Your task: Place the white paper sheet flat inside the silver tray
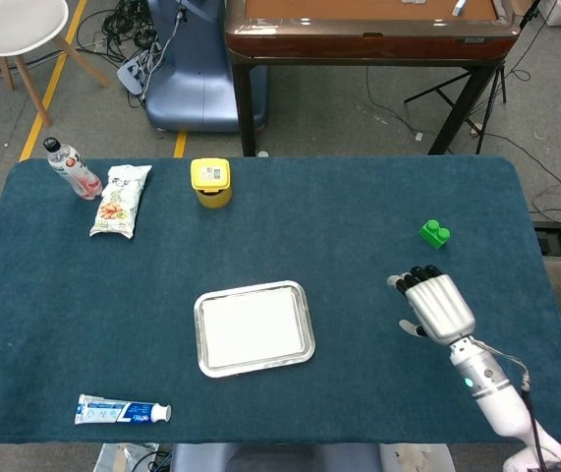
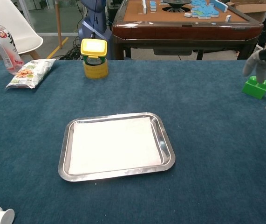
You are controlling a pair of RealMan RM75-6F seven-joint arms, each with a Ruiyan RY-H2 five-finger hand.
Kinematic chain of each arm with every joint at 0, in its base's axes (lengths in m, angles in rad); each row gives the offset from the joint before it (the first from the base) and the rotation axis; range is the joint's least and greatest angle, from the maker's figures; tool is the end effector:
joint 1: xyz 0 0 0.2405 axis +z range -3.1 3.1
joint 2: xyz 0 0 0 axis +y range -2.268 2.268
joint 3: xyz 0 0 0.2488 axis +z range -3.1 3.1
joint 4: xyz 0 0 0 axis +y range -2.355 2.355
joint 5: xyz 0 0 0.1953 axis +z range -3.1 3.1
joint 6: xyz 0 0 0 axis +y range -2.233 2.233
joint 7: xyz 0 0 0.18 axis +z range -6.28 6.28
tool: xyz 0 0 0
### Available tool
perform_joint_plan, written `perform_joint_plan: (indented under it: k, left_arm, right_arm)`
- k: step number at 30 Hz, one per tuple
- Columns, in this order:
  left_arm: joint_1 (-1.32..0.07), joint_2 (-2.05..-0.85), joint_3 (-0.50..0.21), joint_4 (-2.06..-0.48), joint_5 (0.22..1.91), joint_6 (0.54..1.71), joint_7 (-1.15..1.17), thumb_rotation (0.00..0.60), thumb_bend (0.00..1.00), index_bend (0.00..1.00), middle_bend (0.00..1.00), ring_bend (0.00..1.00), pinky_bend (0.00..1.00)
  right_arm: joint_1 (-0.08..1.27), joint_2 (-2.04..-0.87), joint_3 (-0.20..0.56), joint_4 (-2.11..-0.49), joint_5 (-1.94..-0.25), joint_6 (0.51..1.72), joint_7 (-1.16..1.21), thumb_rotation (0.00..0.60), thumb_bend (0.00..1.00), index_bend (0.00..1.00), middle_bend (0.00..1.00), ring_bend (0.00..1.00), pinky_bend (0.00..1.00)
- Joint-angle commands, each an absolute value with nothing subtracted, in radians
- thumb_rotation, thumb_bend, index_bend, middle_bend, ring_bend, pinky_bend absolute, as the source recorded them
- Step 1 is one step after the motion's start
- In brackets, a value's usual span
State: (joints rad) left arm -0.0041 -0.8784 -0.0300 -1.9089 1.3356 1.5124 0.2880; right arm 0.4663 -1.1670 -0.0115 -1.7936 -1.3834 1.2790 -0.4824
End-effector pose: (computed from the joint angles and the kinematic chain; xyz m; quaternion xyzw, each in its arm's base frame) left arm -0.2980 0.1821 0.2249 -0.5767 -0.3785 -0.2571 0.6768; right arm -0.1981 -0.2861 0.0992 0.7488 -0.2640 0.3245 0.5141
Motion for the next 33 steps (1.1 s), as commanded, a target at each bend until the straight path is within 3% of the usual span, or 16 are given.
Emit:
perform_joint_plan:
  k: [1,8,15,33]
  left_arm:
    - [-0.006,-0.885,-0.025,-1.909,1.345,1.508,0.295,0.6,0.29,0.25,0.36,0.29,0.51]
    - [-0.011,-0.899,-0.013,-1.915,1.365,1.499,0.314,0.6,0.29,0.25,0.36,0.29,0.51]
    - [-0.015,-0.908,-0.008,-1.914,1.37,1.49,0.322,0.6,0.29,0.25,0.36,0.29,0.51]
    - [-0.026,-0.92,-0.006,-1.901,1.354,1.464,0.326,0.6,0.29,0.25,0.36,0.29,0.51]
  right_arm:
    - [0.377,-1.119,-0.046,-1.865,-1.376,1.378,-0.537,0.6,0.14,0.34,0.45,0.31,0.33]
    - [0.24,-1.078,-0.076,-1.944,-1.364,1.519,-0.53,0.6,0.14,0.34,0.44,0.31,0.33]
    - [0.154,-1.041,-0.087,-1.95,-1.329,1.555,-0.429,0.6,0.18,0.34,0.44,0.31,0.33]
    - [0.157,-1.009,-0.037,-1.87,-1.268,1.397,-0.298,0.6,0.19,0.36,0.43,0.29,0.32]
